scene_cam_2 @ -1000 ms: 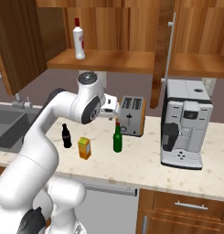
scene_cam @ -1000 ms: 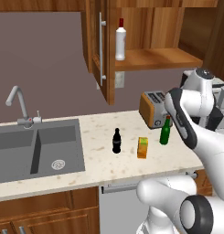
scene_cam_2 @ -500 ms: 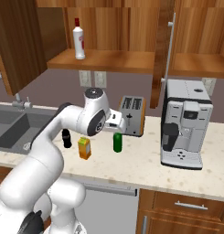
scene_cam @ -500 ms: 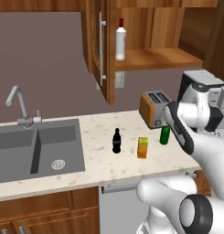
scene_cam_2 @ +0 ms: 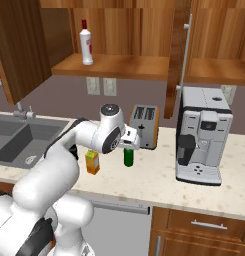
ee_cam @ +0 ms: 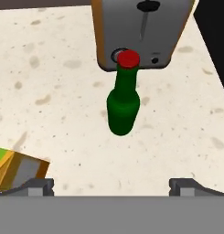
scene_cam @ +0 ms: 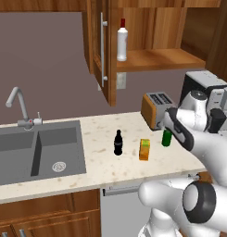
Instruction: Sort all alcoholic drinks to one cabinet, and non-alcoholic drinks to the other.
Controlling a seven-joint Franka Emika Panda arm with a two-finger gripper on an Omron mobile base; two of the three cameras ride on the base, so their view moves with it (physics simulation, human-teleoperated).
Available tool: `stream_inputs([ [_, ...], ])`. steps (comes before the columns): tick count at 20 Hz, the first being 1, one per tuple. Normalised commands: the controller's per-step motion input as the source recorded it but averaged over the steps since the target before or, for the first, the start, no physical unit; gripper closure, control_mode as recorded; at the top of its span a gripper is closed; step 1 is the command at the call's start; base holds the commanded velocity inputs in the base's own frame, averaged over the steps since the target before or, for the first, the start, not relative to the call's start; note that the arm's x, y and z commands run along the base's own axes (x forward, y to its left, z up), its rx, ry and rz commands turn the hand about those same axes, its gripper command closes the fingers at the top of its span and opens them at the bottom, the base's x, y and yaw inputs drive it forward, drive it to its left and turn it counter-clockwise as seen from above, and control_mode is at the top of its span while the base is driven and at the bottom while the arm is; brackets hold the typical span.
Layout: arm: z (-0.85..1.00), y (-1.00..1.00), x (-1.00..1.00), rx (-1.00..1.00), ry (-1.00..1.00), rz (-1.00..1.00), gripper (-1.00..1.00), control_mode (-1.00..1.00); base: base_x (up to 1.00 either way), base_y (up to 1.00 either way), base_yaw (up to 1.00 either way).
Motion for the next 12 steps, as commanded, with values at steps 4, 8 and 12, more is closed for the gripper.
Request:
stream_inputs([
  [4,-0.47,-0.01,0.4,0.0,0.0,0.0,-1.0,-1.0,0.0,0.0,0.0],
  [8,-0.27,-0.03,0.24,0.0,0.0,0.0,-1.0,-1.0,0.0,0.0,0.0],
  [12,-0.21,-0.1,0.13,0.0,0.0,0.0,-1.0,-1.0,0.0,0.0,0.0],
])
